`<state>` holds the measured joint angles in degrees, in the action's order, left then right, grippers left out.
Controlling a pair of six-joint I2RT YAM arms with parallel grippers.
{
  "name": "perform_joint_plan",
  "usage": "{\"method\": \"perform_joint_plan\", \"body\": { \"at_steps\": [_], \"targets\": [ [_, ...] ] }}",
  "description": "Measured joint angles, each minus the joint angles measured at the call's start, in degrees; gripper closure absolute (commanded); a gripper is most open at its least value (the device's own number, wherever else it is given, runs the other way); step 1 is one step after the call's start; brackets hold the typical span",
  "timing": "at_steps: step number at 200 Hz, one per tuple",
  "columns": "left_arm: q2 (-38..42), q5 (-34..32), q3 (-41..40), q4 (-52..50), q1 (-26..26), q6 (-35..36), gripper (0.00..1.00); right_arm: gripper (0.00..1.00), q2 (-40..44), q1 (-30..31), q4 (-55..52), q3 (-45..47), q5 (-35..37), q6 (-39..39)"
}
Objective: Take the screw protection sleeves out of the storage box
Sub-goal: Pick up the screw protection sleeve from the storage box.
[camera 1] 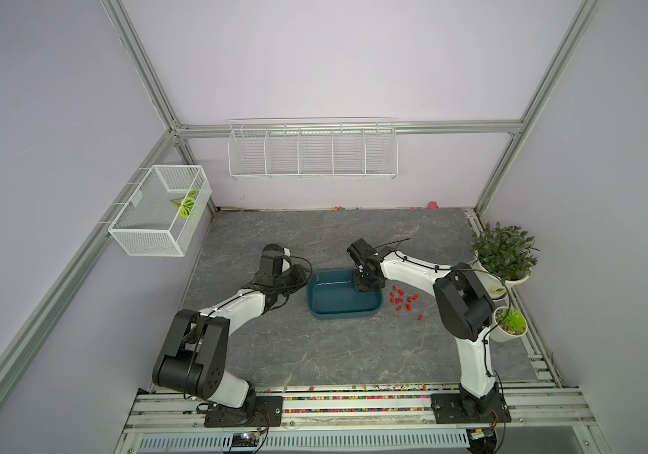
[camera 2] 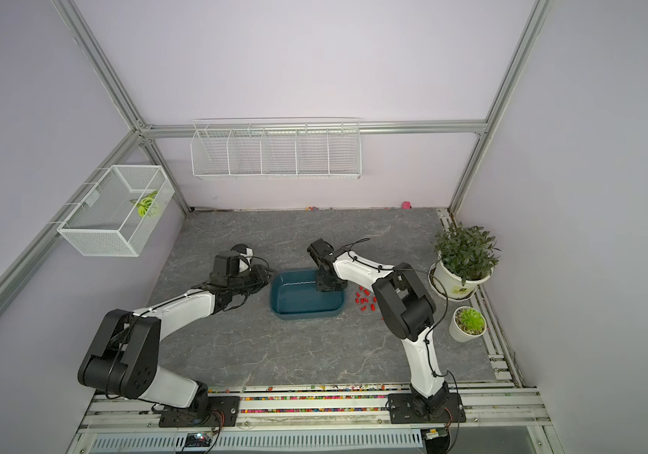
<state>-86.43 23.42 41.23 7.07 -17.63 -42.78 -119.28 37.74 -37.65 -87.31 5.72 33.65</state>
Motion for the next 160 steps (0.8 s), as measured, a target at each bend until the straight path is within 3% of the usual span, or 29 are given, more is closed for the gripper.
{"method": "perform_joint_plan", "body": {
  "at_steps": [160],
  "targets": [
    [0.1, 0.0, -0.3, 0.4, 0.0, 0.0, 0.64, 0.65, -2.1, 0.1, 1.3, -2.0, -0.9, -0.1]
  ]
}}
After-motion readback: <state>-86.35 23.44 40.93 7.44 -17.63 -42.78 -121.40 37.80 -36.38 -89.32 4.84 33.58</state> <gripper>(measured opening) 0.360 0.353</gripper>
